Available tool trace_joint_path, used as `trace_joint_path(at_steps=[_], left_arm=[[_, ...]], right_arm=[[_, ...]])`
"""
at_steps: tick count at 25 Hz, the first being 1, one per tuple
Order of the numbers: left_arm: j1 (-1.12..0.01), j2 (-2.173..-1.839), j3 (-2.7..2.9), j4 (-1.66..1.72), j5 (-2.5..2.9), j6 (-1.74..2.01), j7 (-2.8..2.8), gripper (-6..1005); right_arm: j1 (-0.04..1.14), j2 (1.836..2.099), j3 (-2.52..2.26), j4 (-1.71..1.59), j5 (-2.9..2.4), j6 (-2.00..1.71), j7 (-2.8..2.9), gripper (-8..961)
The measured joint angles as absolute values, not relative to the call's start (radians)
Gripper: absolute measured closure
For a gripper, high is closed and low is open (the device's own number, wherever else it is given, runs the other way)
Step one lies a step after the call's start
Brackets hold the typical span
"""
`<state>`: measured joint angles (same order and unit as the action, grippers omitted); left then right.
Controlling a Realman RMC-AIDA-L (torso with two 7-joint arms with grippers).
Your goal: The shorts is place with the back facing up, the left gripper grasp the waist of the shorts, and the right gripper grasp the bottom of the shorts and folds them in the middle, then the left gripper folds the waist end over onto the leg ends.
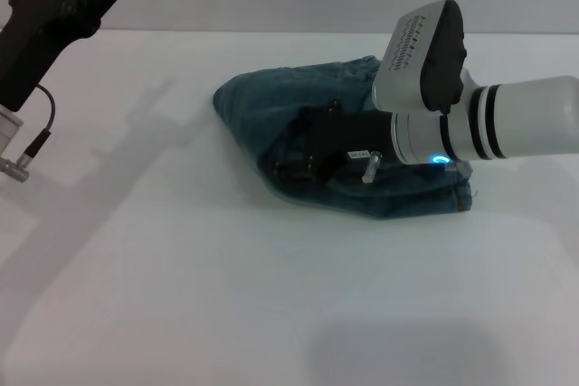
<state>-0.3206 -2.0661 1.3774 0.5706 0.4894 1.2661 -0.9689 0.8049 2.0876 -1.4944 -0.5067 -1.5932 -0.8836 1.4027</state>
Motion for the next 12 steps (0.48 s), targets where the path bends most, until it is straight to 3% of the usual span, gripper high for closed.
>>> trace_joint_path(at_steps=[7,12], left_arm=[[-0.321,-2.064,1.376,0.571,0.489,1.267,-0.969,140],[-0.318,-2.063,1.369,0.571,0.489,1.268,-0.969,140]], right_arm=[[0.801,2.085,-1.534,-0.507,-1.592,-0.938,1.427,312],[0.745,2.069,-1.529,-0.581,-1.592,-1.149,1.470,311]])
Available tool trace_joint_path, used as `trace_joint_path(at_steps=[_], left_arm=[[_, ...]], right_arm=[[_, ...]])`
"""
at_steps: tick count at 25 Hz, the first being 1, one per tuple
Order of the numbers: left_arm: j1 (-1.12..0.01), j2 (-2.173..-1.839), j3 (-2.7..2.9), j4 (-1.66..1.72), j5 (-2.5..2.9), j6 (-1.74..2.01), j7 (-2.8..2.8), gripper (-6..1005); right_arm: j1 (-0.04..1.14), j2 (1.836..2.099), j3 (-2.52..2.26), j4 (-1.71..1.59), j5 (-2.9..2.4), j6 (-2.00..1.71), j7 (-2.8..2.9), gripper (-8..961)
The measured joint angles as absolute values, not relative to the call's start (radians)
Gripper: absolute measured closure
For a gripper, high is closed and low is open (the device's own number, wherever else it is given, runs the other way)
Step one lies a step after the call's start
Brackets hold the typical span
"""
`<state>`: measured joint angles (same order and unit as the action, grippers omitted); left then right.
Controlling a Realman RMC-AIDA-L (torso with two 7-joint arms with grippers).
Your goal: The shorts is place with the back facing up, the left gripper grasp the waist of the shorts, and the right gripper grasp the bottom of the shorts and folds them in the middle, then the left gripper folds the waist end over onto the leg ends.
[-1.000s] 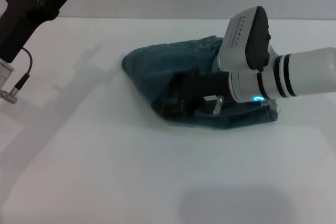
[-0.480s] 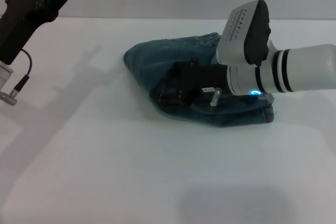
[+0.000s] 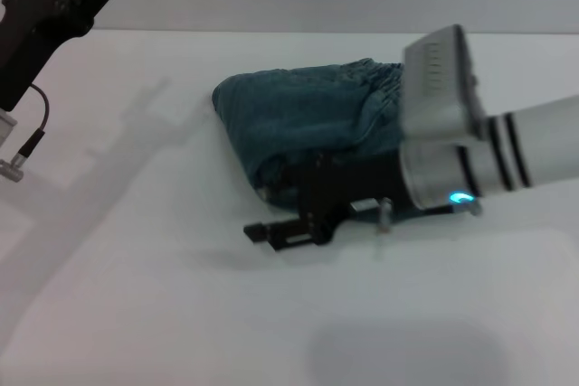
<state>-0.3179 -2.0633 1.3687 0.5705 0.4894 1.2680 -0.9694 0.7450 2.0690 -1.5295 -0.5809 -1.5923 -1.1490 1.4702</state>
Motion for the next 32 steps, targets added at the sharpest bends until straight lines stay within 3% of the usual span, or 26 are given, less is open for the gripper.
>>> trace_joint_path(at_steps=[4,7,14,23,32], left_arm=[[-0.312,-2.062,1.365,0.571,0.489,1.265,-0.966,140],[-0.311,-2.062,1.364,0.571,0.489,1.260,-0.963,140],[-0.307,-2.060,1.352,0.570,0.489,1.256,-0.957,140],[-0.303,-2.065,1.322,0.491,0.440,1.267,-0.848,140],[-0.299,-2.072,1.321,0.276,0.222,1.440,-0.586,140]], right_arm=[[0.629,2.056,-1.460,-0.736,-1.592,-1.350,1.467,311],[0.494,2.073,-1.305,-0.850,-1.557,-1.448,1.345,311],[0.340,2.075,-1.132,-0.802,-1.279,-1.467,1.050,312],[0.331,2.076,-0.832,-0.410,-0.810,-1.456,0.573,311],[0.340,2.077,-0.806,-0.240,-0.446,-1.459,0.345,311]])
